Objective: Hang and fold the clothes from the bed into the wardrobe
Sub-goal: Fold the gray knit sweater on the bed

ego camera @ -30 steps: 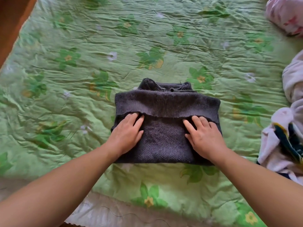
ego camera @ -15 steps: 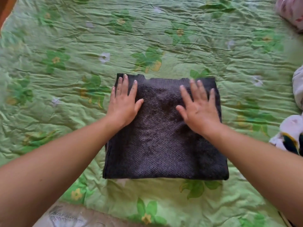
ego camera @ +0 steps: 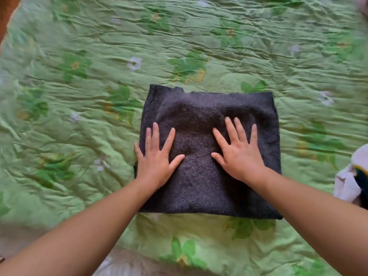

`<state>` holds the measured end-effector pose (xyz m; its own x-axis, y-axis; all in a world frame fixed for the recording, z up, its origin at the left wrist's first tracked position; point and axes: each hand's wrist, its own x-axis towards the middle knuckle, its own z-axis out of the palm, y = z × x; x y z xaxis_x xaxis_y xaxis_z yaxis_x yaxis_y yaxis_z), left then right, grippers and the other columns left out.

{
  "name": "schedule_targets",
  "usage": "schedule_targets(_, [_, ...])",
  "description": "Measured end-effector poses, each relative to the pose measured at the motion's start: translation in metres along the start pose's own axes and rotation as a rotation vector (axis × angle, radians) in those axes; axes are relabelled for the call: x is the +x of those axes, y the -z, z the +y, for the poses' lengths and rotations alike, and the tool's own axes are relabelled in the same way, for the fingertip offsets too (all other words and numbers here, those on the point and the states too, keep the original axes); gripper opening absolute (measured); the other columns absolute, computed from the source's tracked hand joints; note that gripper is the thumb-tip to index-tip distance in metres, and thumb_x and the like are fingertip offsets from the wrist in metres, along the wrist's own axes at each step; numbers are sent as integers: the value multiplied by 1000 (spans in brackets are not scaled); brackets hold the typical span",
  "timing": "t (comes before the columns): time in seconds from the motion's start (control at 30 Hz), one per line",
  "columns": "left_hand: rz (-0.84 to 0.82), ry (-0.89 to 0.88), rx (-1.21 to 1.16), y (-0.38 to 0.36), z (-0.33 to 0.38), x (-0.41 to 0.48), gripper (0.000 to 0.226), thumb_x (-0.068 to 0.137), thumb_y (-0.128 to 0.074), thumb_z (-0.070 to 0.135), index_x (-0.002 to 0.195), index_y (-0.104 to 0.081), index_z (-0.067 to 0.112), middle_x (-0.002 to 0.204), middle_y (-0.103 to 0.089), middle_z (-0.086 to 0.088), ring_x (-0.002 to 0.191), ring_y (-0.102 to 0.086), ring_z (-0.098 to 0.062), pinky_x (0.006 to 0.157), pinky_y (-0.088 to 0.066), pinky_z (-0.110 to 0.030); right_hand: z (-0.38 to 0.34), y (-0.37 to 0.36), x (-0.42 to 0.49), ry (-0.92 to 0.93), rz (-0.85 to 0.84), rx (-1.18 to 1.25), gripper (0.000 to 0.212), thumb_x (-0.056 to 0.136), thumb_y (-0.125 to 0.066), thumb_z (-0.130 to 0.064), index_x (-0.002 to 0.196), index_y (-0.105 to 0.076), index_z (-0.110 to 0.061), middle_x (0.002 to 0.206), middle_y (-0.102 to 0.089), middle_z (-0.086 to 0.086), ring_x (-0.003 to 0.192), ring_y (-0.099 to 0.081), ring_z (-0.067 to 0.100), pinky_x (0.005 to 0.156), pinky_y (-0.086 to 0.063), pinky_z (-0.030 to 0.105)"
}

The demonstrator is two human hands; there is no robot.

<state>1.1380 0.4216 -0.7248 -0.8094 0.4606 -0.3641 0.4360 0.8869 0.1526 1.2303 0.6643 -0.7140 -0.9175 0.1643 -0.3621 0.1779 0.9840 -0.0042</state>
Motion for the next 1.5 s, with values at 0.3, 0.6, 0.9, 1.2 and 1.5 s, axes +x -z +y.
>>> schedule_targets(0.3, [22,572,-835,-8,-43,-91,80,71,-88,42,135,-45,22,119,-64,-3,111,-63,-19,97,-49,-33,-115,60,48,544,45,-81,72,86,-64,-23,151,-32,-23,161,-23,15,147,-22,37,112,-32,53])
schedule_targets(0.6, [-130,565,-1147,-20,-51,-96,58,70,-90,22,113,-51,22,108,-71,0,96,-69,-12,91,-55,-32,-181,77,82,792,-137,-492,55,89,-59,-20,142,-43,-18,137,-50,6,141,-35,29,117,-6,69])
schedule_targets(0.9, [-30,370,-1047,12,-25,-116,46,77,-79,23,117,-57,20,109,-68,3,102,-66,-16,88,-53,-30,-155,109,76,747,-161,-473,27,82,-63,-23,109,-61,-27,103,-62,-6,108,-53,22,92,-31,47])
schedule_targets(1.2, [54,-194,-748,42,106,-135,61,80,-73,27,136,-52,11,116,-51,-3,108,-56,-21,94,-48,-33,8,120,9,717,125,-395,41,68,-71,-21,106,-55,-21,93,-53,0,100,-51,29,87,-35,47])
schedule_targets(1.5, [-375,-388,-299,-9,229,-112,79,90,-64,38,156,-23,23,155,-20,-10,137,-34,-31,98,-50,-51,133,42,-50,245,-186,-181,48,90,-52,-20,136,-43,-30,131,-48,3,125,-45,30,92,-47,44])
